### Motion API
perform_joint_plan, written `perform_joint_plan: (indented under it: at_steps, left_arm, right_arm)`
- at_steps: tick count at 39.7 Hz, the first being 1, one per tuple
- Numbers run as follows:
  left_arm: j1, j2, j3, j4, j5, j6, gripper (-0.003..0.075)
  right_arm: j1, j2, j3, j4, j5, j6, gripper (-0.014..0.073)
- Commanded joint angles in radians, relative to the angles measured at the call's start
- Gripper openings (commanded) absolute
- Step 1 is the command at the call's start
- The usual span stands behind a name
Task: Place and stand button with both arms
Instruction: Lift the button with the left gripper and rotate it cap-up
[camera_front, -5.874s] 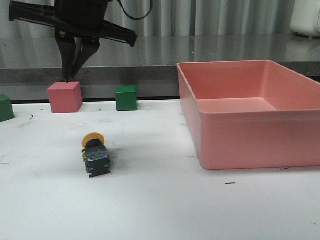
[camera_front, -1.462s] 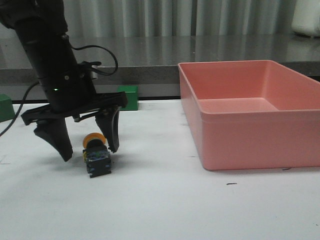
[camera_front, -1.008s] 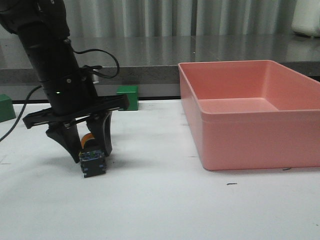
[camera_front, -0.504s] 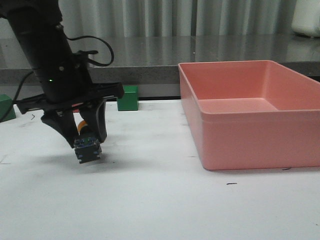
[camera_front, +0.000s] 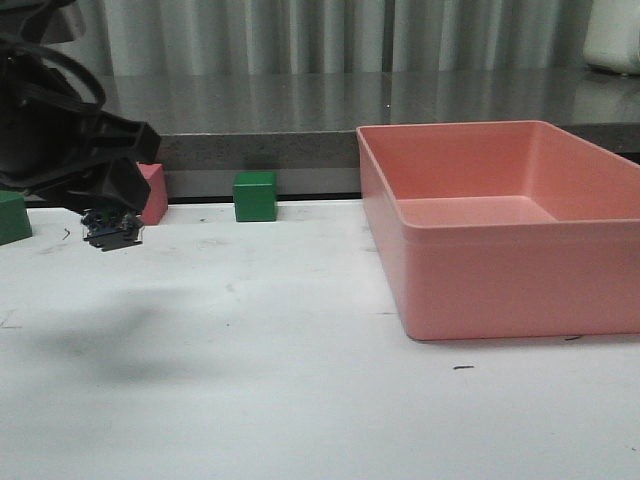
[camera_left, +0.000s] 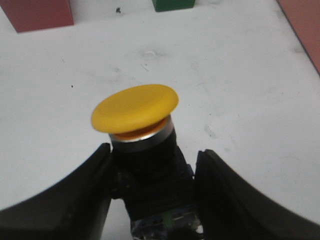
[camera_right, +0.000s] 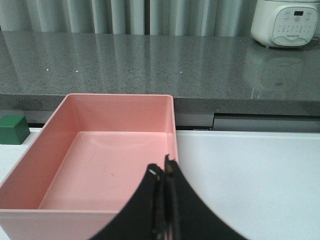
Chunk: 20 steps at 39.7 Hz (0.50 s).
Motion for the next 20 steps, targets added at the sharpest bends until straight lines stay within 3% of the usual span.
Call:
perform_joint_plan:
  at_steps: [1,11,20]
  left_arm:
    - [0.003,-0.052,0.050,0.068,-0.216,0.001,0.0218]
    - [0.005,-0.046,0.221,0.101,-0.579,0.081,0.0218]
    - [0.007,0.034,0.367,-0.034,-0.934,0.286,0.0218]
  right_arm:
    - [-0.001,0.005,-0.025,-0.012,-0.083,-0.010,-0.0070]
    - [-0.001,0.005,-0.025,-0.012,-0.083,-0.010,-0.0070]
    - [-0.001,0.005,-0.025,-0.012,-0.082,-0.010,-0.0070]
